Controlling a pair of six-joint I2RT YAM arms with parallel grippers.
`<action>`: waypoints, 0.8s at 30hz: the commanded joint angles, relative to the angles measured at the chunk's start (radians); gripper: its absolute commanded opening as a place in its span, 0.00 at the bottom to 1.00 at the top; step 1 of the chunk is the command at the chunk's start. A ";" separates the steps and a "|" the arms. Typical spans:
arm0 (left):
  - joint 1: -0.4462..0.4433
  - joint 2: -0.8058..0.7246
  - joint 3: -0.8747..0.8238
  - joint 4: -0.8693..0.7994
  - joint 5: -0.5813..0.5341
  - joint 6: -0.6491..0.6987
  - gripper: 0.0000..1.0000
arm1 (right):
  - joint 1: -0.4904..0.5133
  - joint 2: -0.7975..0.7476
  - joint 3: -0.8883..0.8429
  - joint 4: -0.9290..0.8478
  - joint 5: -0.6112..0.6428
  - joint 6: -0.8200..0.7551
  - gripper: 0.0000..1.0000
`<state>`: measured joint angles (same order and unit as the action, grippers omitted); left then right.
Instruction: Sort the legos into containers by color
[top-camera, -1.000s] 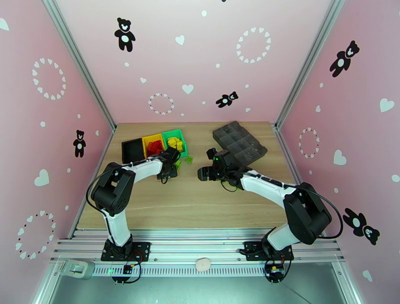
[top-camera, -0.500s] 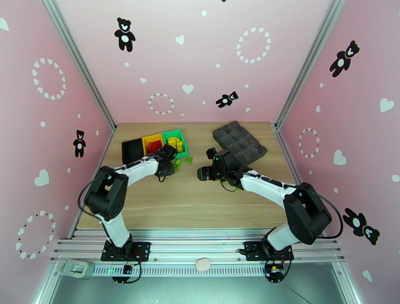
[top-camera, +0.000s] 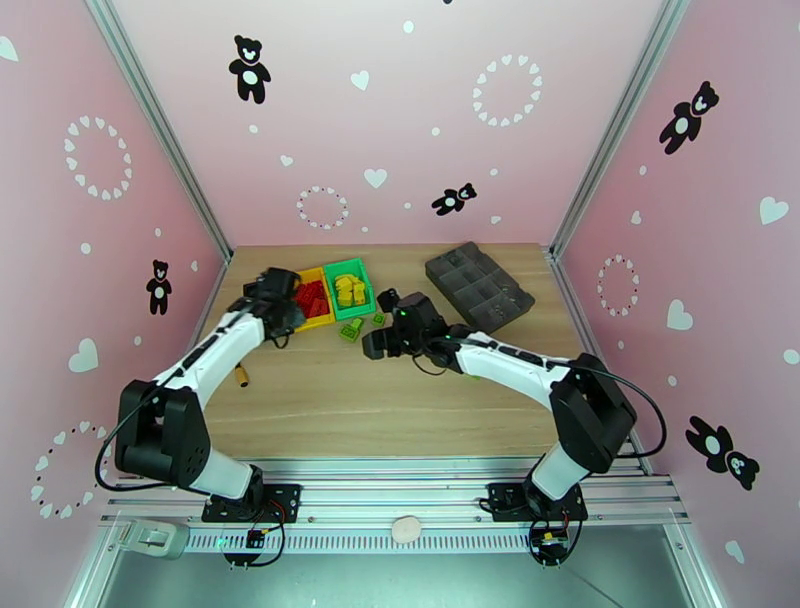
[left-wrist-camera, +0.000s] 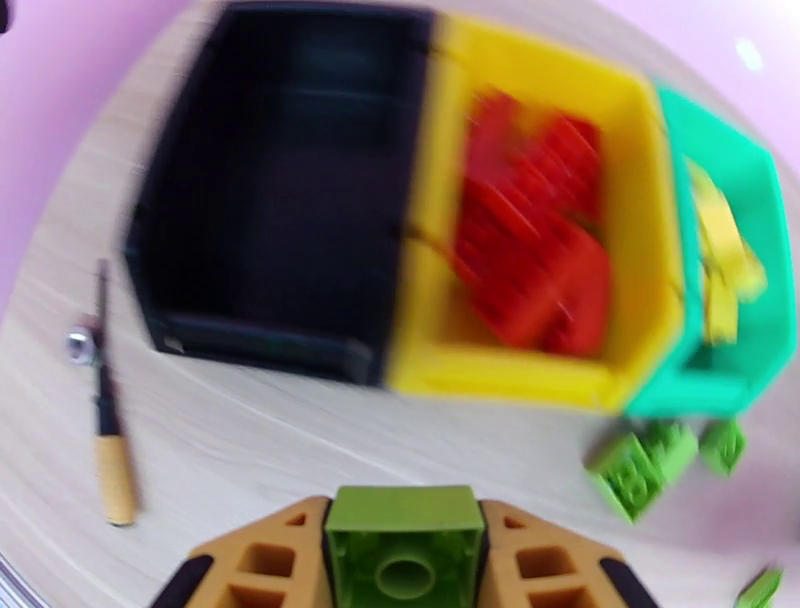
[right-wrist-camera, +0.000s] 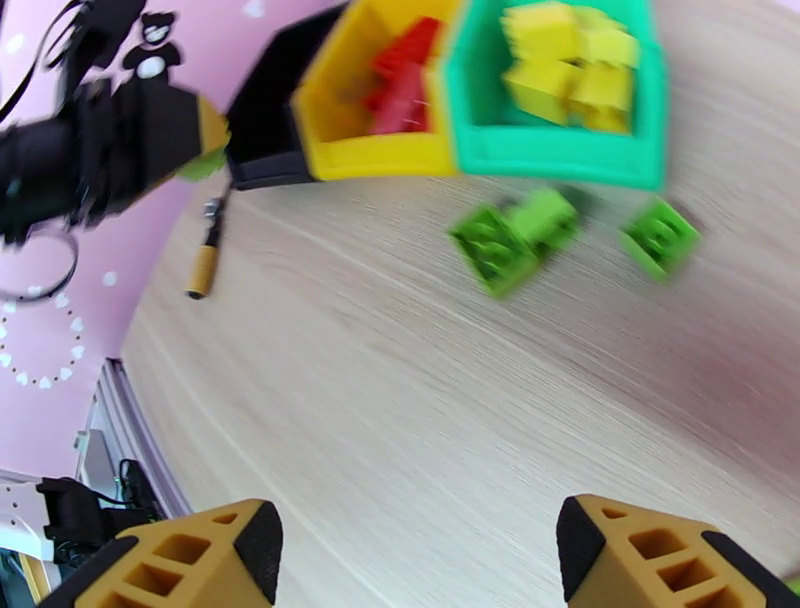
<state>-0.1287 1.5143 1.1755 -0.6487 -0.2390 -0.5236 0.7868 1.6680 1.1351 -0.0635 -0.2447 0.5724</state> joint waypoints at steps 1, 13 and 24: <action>0.077 0.017 0.084 -0.018 0.053 0.032 0.28 | 0.028 0.042 0.062 -0.030 -0.011 -0.010 0.77; 0.183 0.306 0.334 -0.041 0.039 0.056 0.28 | 0.046 0.045 0.087 -0.068 0.021 -0.029 0.76; 0.187 0.375 0.369 -0.031 0.074 0.058 0.56 | 0.045 0.030 0.078 -0.097 0.053 -0.044 0.76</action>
<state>0.0502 1.9038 1.5383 -0.6720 -0.1883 -0.4694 0.8299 1.7138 1.1931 -0.1356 -0.2138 0.5411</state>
